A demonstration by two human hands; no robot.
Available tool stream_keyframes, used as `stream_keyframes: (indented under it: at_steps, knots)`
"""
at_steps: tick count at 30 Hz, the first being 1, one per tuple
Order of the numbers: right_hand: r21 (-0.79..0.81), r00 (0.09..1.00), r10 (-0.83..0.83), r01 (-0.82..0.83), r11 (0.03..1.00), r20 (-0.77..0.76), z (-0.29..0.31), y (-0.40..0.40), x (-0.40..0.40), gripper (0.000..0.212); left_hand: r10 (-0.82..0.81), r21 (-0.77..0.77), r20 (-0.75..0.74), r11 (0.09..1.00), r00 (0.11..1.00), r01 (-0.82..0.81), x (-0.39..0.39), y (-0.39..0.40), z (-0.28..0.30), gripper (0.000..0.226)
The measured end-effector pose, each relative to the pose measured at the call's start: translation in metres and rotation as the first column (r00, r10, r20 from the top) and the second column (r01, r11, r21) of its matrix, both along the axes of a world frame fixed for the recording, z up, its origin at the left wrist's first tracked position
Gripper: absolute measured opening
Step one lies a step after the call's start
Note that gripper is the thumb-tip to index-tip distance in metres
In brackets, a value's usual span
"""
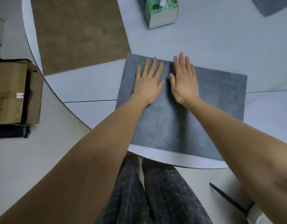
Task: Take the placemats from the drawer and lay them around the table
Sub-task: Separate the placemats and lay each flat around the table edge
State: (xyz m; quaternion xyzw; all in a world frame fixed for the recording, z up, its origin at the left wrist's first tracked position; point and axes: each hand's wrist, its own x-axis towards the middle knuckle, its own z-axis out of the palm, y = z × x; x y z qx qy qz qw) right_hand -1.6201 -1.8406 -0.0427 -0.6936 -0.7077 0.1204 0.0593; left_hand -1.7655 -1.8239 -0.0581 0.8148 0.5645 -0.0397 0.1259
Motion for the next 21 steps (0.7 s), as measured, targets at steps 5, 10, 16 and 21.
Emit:
stream_keyframes:
  at_steps: [5,10,16,21]
  knots:
    - [-0.068,0.968,0.248,-0.245,0.967,0.034,-0.023,0.003,0.022,0.063,0.180,0.096,-0.048,0.980,0.983,-0.175,-0.006,0.007,-0.018,0.068]
    - [-0.080,0.991,0.117,-0.112,0.991,0.061,-0.026,-0.013,0.085,0.061,0.316,0.031,-0.079,0.949,0.945,-0.315,-0.006,0.009,-0.010,0.065]
    - [-0.133,0.992,-0.085,0.096,0.986,0.088,-0.019,-0.038,0.143,0.064,0.374,-0.045,-0.168,0.921,0.912,-0.386,0.023,0.013,0.013,0.069]
    - [-0.145,0.995,-0.068,0.078,0.986,0.079,-0.020,-0.035,0.146,0.065,-0.031,-0.104,-0.061,0.994,0.998,0.025,0.108,0.008,0.020,0.068]
